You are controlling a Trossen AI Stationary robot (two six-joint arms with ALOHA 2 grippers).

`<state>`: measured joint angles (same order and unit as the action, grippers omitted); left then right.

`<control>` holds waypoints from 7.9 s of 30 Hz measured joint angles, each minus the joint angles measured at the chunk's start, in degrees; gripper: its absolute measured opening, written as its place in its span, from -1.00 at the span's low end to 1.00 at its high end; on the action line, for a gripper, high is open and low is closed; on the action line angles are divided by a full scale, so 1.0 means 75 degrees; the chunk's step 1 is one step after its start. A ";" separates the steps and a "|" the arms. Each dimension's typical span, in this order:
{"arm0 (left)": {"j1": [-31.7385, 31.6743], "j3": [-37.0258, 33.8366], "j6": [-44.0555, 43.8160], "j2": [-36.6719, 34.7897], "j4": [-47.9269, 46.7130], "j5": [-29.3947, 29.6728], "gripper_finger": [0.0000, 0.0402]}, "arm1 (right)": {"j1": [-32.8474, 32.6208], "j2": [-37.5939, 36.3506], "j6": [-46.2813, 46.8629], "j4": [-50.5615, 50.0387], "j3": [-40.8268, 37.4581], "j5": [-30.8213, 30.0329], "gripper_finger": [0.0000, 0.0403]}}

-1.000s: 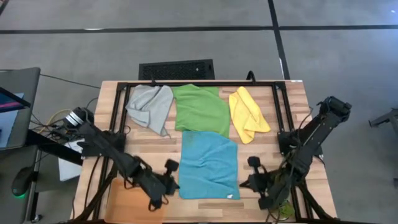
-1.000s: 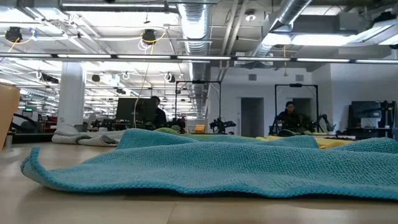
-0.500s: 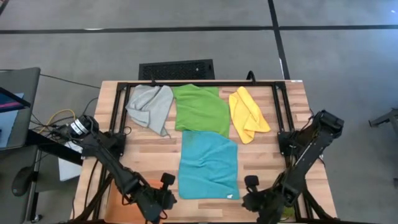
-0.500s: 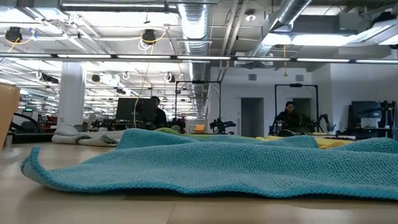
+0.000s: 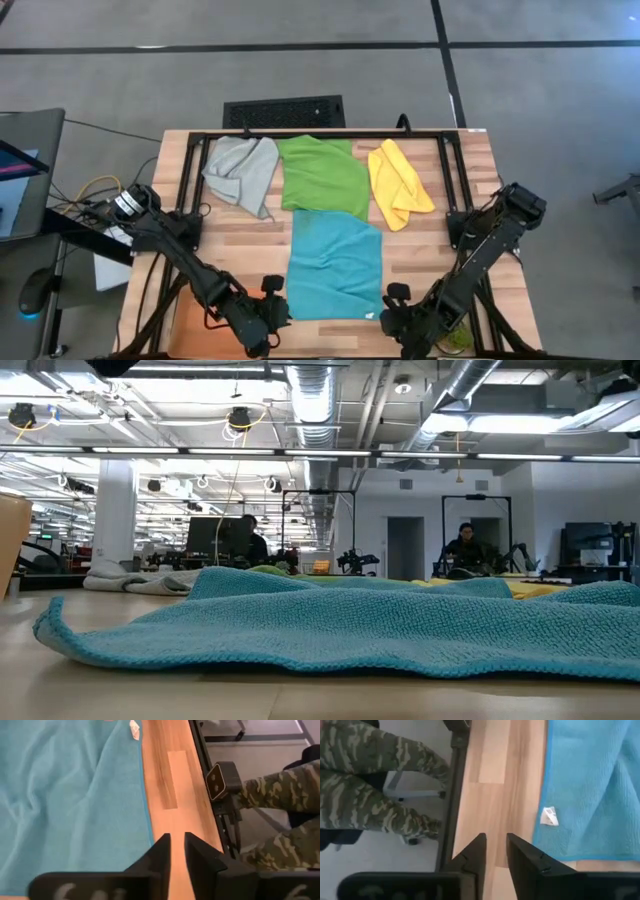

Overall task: Fold microfiber towels
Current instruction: Fold the blue microfiber towel

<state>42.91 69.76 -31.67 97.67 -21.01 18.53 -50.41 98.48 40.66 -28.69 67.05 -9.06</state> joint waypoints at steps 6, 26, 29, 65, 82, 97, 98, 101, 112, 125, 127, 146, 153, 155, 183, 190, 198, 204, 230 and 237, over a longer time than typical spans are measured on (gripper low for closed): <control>-0.0028 -0.0003 0.0408 0.0067 0.0075 -0.0031 -0.44 | 0.0005 0.0022 -0.0273 0.0060 0.0000 0.0003 -0.26; 0.0094 -0.0044 0.1583 0.0811 0.0442 0.0024 -0.37 | -0.0560 0.0032 -0.1775 0.0217 -0.0265 -0.1468 -0.40; 0.0100 -0.0044 0.1951 0.1082 0.0527 0.0021 -0.37 | -0.0562 0.0032 -0.1859 0.0352 -0.0265 -0.1486 -0.39; -0.0460 0.1486 0.0276 0.1608 -0.1711 -0.1034 -0.45 | -0.0577 0.0032 -0.1824 0.0516 -0.0271 -0.1405 -0.39; -0.0823 0.1479 0.0157 0.1990 -0.2054 -0.1377 -0.45 | -0.0577 0.0029 -0.1828 0.0458 -0.0271 -0.1402 -0.39; -0.0871 0.1800 0.0653 0.2626 -0.2333 -0.1889 -0.46 | -0.0554 0.0026 -0.1827 0.0371 -0.0271 -0.1400 -0.39; -0.0871 0.1801 0.0619 0.2626 -0.2352 -0.1887 -0.46 | -0.0554 0.0026 -0.1827 0.0381 -0.0271 -0.1402 -0.39; -0.0867 0.1792 0.0587 0.2626 -0.2375 -0.1875 -0.46 | -0.0557 0.0026 -0.1827 0.0398 -0.0271 -0.1401 -0.39; -0.0856 0.1664 0.0558 0.2626 -0.2402 -0.1564 -0.48 | -0.0577 0.0026 -0.1827 0.0400 -0.0271 -0.1400 -0.40; -0.0856 0.1664 0.0059 0.2623 -0.2372 -0.1794 -0.98 | -0.0577 0.0026 -0.1888 0.0394 -0.0271 -0.1466 -0.40; -0.0863 0.1720 -0.0204 0.2623 -0.2410 -0.1617 -0.99 | -0.0577 0.0026 -0.1915 0.0378 -0.0271 -0.1564 -0.40; -0.1043 0.4190 -0.0788 0.2608 -0.4450 -0.0052 -1.00 | -0.0414 0.0026 -0.2201 0.0489 -0.0265 -0.2542 -0.40; -0.1199 0.4392 -0.0872 0.2608 -0.4600 -0.0024 -1.00 | -0.0042 0.0026 -0.2085 0.0580 -0.0265 -0.2635 -0.40; -0.1224 0.4392 -0.0878 0.2608 -0.4692 -0.0026 -1.00 | -0.0035 0.0026 -0.2145 0.0577 -0.0265 -0.2603 -0.40; -0.1226 0.4389 -0.0957 0.2608 -0.4987 -0.0004 -1.00 | -0.0309 0.1471 -0.2081 0.0206 0.0134 -0.0798 -0.40; -0.1226 0.4389 -0.0957 0.2611 -0.5044 -0.0012 -1.00 | -0.0309 0.1542 -0.1684 -0.0016 0.0157 -0.0819 -0.40; -0.1226 0.4386 -0.0957 0.2611 -0.5069 -0.0012 -1.00 | -0.0309 0.1542 -0.1422 -0.0321 0.0154 -0.0839 -0.40; -0.1226 0.4386 -0.0954 0.2614 -0.5069 -0.0012 -1.00 | -0.0307 0.1542 -0.1416 -0.0342 0.0154 -0.0853 -0.40; -0.1226 0.4386 -0.0954 0.2617 -0.5068 -0.0007 -1.00 | -0.0107 0.2098 0.0725 -0.0617 0.0233 -0.0811 -0.48; -0.1226 0.4386 -0.1023 0.2617 -0.5066 -0.0004 -1.00 | -0.0044 0.2094 0.0961 -0.0735 0.0221 -0.0835 -0.91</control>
<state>33.71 102.65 -39.34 117.30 -59.00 18.50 -50.74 114.18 47.87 -34.21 68.71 -15.32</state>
